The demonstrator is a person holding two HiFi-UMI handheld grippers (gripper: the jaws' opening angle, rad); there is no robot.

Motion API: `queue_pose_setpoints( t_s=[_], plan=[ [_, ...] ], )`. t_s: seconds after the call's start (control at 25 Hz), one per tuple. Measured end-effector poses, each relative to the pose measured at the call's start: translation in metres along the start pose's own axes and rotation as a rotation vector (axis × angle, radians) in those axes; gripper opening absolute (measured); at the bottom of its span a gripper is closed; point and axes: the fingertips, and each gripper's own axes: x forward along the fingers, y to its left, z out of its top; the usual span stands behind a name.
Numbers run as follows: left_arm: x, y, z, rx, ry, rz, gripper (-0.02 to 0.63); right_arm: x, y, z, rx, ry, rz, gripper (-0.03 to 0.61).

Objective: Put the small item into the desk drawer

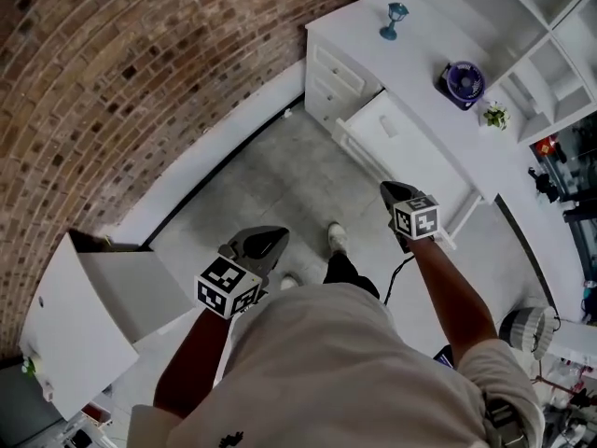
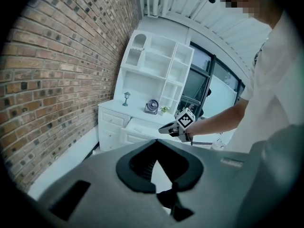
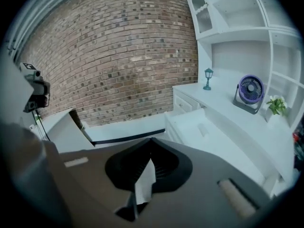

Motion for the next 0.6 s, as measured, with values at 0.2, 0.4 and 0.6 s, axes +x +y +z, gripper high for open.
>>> queue_pose_setpoints(
  t_s=[0.2,0.4,0.6],
  plan=[
    [-0.025,-0.007,-0.025,-0.019,-0.004,0.001,0.006,-0.029,0.067,-0.010,-0.022,-0.028,0.093,0.014],
    [-0.044,-0.015,-0.041,-0.021,-0.006,-0.001,0.006,-0.053,0.122,-0.017,-0.045,-0.046,0.169,0.014],
    [-0.061,-0.018,-0.054,-0.021,-0.004,-0.001,0.006,-0.077,0.165,-0.025,-0.063,-0.039,0.236,0.014]
  ],
)
